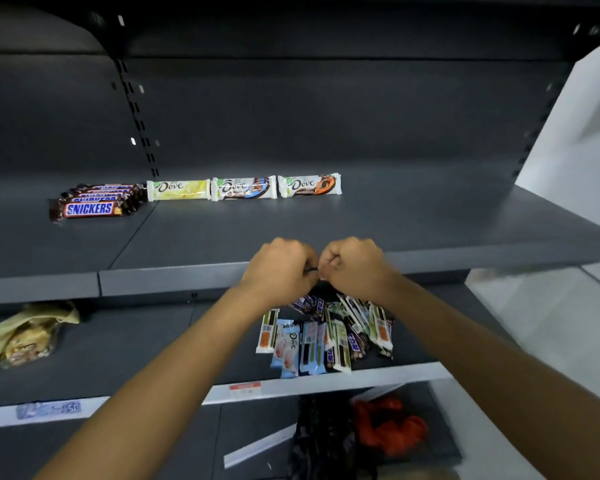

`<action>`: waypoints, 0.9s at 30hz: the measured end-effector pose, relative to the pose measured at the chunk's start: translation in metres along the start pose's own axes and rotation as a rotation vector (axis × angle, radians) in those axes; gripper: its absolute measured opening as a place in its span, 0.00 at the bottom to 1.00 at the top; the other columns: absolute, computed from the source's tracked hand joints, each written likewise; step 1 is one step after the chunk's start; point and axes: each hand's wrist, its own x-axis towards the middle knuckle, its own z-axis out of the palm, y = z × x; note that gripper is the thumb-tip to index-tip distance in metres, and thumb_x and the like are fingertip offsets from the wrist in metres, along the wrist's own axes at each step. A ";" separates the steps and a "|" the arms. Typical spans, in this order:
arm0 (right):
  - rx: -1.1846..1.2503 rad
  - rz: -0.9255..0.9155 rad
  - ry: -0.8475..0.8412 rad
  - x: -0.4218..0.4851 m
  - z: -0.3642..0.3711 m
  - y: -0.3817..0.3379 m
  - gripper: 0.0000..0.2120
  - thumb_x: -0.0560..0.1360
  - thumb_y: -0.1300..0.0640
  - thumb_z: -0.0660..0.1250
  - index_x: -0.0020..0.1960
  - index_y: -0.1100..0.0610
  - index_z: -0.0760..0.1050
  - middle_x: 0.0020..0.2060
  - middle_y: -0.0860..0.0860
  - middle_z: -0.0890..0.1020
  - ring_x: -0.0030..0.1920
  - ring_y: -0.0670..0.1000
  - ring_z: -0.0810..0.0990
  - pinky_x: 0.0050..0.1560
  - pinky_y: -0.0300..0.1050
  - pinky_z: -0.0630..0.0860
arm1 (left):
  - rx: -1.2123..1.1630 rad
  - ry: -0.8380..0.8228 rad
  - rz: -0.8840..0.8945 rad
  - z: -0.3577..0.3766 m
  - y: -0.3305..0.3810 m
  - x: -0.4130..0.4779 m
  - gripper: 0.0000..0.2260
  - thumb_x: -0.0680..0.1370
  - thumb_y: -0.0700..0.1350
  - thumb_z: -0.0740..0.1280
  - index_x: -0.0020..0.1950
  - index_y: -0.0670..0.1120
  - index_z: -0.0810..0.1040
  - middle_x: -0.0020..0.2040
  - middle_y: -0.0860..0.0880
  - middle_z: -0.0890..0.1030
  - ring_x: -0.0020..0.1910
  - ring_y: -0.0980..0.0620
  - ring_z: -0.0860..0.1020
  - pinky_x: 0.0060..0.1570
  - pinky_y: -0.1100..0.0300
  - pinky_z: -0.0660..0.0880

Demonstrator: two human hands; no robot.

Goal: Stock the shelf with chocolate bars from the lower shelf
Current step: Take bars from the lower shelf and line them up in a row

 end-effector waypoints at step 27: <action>0.055 0.484 -0.325 0.024 0.200 0.185 0.15 0.76 0.52 0.65 0.55 0.62 0.78 0.52 0.57 0.82 0.50 0.58 0.80 0.51 0.49 0.78 | -0.101 -0.402 -0.350 0.269 -0.030 0.014 0.22 0.79 0.54 0.59 0.70 0.46 0.67 0.58 0.40 0.77 0.57 0.41 0.75 0.52 0.53 0.73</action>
